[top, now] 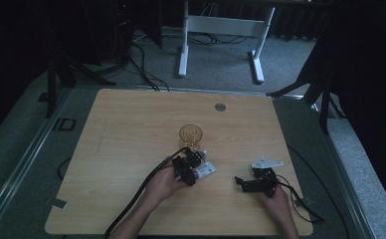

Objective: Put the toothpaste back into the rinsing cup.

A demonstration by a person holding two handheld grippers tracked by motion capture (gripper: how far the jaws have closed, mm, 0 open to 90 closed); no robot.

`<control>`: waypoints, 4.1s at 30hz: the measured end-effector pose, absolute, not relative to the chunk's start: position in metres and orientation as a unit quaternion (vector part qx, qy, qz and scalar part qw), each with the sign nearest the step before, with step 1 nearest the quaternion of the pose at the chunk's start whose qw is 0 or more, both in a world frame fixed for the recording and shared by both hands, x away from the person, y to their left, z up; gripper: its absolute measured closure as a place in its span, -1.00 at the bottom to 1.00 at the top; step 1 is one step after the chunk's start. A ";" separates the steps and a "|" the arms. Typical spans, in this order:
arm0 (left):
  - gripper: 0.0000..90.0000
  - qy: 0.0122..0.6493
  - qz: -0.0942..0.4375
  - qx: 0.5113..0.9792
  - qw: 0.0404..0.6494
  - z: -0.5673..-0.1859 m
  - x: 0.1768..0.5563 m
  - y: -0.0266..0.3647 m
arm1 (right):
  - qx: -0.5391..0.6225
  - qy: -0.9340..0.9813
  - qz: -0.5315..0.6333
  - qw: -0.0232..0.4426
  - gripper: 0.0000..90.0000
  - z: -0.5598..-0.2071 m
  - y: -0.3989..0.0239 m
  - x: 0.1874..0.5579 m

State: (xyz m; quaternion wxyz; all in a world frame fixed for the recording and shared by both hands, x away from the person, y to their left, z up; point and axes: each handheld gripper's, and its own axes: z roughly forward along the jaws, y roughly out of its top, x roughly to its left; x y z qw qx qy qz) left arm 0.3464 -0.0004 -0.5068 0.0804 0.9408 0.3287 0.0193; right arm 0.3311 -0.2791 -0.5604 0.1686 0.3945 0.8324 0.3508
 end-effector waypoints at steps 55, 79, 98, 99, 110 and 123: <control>0.40 0.332 0.026 0.940 0.080 -0.517 0.348 -0.005 | 0.394 0.832 0.351 0.169 -0.72 -0.560 -0.279 0.331; 0.55 0.332 0.035 0.938 0.092 -0.508 0.342 0.001 | 0.395 0.832 0.351 0.169 -0.72 -0.560 -0.279 0.331; 0.56 0.340 0.058 0.929 0.132 -0.486 0.339 0.009 | 0.394 0.832 0.351 0.169 -0.72 -0.560 -0.279 0.331; 0.56 0.340 0.058 0.929 0.135 -0.485 0.339 0.009 | 0.394 0.832 0.351 0.169 -0.72 -0.560 -0.279 0.331; 0.56 0.344 0.061 0.923 0.163 -0.475 0.337 0.015 | 0.394 0.833 0.351 0.169 -0.72 -0.560 -0.279 0.331; 0.56 0.343 0.072 0.918 0.184 -0.460 0.335 0.017 | 0.393 0.833 0.351 0.170 -0.72 -0.560 -0.279 0.331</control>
